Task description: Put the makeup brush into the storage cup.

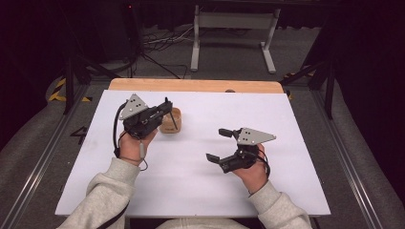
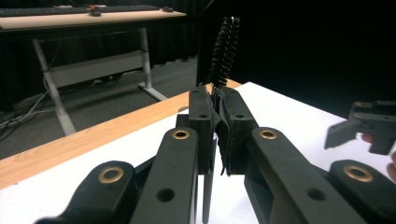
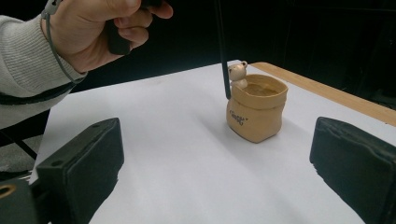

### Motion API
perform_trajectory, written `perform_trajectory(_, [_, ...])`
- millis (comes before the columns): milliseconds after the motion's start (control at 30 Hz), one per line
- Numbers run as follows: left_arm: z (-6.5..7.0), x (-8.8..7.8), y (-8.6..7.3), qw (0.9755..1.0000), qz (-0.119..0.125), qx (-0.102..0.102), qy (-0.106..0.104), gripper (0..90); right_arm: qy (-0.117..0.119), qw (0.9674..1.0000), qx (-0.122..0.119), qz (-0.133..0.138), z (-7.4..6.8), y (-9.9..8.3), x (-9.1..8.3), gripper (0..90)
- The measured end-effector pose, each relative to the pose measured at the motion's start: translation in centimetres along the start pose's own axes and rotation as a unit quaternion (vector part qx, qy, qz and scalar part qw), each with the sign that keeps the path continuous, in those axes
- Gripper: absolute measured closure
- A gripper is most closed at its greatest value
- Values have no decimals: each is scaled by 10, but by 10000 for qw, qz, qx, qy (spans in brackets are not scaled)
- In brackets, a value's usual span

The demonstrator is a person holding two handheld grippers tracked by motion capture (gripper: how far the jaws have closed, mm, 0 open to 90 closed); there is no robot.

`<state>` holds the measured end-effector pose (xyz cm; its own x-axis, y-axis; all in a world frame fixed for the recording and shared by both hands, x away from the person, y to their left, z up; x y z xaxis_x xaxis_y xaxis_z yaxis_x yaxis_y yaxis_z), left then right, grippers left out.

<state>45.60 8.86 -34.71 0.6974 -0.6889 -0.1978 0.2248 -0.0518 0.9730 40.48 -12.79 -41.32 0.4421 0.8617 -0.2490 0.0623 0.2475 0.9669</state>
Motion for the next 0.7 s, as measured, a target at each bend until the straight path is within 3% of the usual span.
perform_trajectory(433, [-14, 9, 2, 9986, 204, -232, 435, 847, 39, 10000, 35, -12, -1, -1, 1, 34])
perform_trajectory(700, [-20, 17, 3, 9972, 212, -205, 682, 846, 34, 10000, 53, 9, 0, -1, 1, 34])
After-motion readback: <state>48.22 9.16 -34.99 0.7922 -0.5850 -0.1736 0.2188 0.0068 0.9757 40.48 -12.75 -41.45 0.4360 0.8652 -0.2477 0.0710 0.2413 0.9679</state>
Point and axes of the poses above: each handheld gripper's, and its own axes: x roughly forward along the jaws, y roughly out of its top, z roughly to its right, the point moved 7 cm from there along x, roughly forward along the jaws, and after that the axes turned 4 degrees about -x, right-handed, at the moved point
